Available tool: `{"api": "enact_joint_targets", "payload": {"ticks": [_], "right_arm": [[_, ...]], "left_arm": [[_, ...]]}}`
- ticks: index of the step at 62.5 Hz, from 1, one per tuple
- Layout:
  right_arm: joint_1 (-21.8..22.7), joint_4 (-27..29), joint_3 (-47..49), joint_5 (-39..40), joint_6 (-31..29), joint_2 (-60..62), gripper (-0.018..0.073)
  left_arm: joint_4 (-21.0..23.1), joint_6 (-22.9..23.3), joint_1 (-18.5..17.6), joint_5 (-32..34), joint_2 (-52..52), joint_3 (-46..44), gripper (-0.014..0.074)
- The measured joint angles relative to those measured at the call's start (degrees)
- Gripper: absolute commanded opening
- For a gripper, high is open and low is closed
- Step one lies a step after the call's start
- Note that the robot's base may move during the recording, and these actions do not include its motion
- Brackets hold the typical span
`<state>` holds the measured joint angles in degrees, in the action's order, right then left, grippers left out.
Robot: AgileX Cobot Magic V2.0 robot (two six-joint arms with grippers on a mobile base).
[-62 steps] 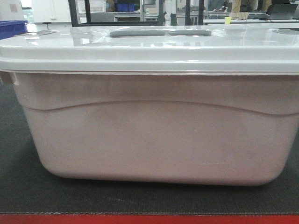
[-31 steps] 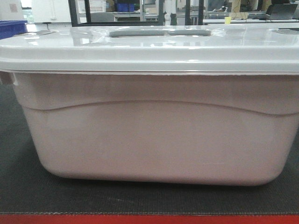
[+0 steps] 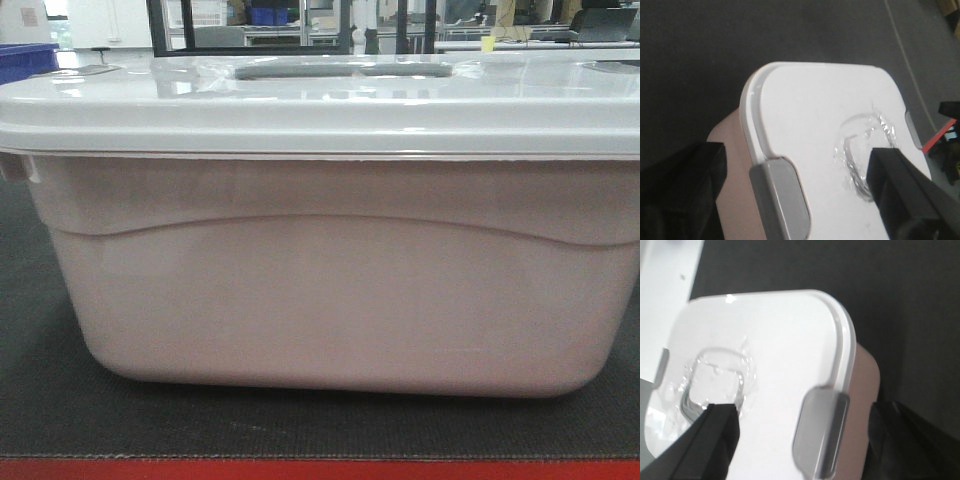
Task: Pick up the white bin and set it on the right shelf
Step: 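Close both grippers on the lid rims at the bin's two ends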
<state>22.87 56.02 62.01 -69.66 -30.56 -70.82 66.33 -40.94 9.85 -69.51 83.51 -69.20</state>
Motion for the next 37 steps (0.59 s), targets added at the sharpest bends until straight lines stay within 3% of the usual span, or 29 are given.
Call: {"api": "enact_joint_targets", "payload": {"ticks": [11, 37], "right_arm": [[1.53, 5.22, -5.63, 0.47, -7.02, -5.64, 0.0631], [1.53, 19.92, -22.57, 1.94, -19.61, -8.40, 0.0631]], "left_arm": [[1.29, -1.28, 0.00, 0.33, 5.22, 0.00, 0.0473], [-2.09, -1.37, 0.00, 0.51, 7.02, 4.04, 0.0473]]}}
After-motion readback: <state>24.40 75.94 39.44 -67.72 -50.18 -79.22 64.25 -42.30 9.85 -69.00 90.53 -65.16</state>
